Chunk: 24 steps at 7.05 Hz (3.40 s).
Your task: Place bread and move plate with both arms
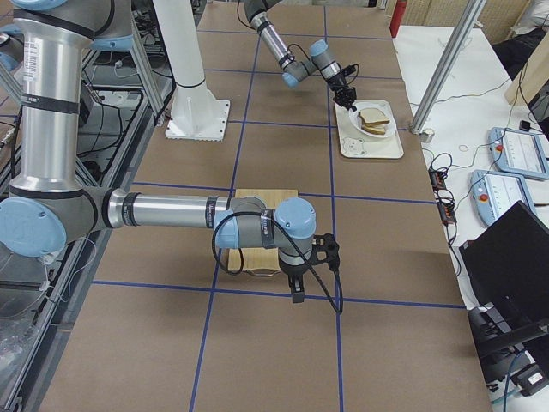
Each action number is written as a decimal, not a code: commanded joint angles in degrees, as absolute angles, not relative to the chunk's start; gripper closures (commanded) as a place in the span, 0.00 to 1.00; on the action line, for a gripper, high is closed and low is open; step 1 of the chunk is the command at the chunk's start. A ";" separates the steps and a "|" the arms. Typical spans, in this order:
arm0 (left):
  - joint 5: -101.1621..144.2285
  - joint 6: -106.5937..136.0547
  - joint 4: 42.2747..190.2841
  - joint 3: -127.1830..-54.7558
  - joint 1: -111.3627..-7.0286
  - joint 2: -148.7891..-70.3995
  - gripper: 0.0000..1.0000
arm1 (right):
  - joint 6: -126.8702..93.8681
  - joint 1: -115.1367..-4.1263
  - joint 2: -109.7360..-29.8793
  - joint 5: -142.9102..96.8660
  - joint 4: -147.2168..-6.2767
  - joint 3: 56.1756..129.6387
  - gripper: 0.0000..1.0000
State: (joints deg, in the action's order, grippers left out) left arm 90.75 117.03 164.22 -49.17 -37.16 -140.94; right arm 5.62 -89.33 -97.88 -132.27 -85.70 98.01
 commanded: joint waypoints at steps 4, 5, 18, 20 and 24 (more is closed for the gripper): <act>104.62 99.29 143.41 -80.26 -40.75 -125.10 0.02 | 4.14 -90.09 -98.09 -131.66 -85.78 98.00 0.00; 111.12 90.18 138.48 -85.47 -45.13 -121.24 0.02 | 4.13 -90.09 -98.43 -131.66 -85.69 98.00 0.00; 136.84 -16.71 85.43 -90.88 -91.75 -93.69 0.02 | 4.83 -90.26 -99.05 -132.19 -85.61 97.91 0.00; 136.41 -17.14 85.78 -91.84 -92.02 -91.68 0.02 | 4.75 -90.26 -99.05 -132.19 -85.61 98.00 0.00; 136.32 -17.05 86.04 -97.37 -92.02 -87.03 0.02 | 4.13 -90.26 -99.05 -132.19 -85.61 98.00 0.00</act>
State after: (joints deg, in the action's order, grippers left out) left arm 136.33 -17.15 86.02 -95.45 -92.02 -88.88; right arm 4.23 -90.24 -99.05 -132.19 -85.61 97.99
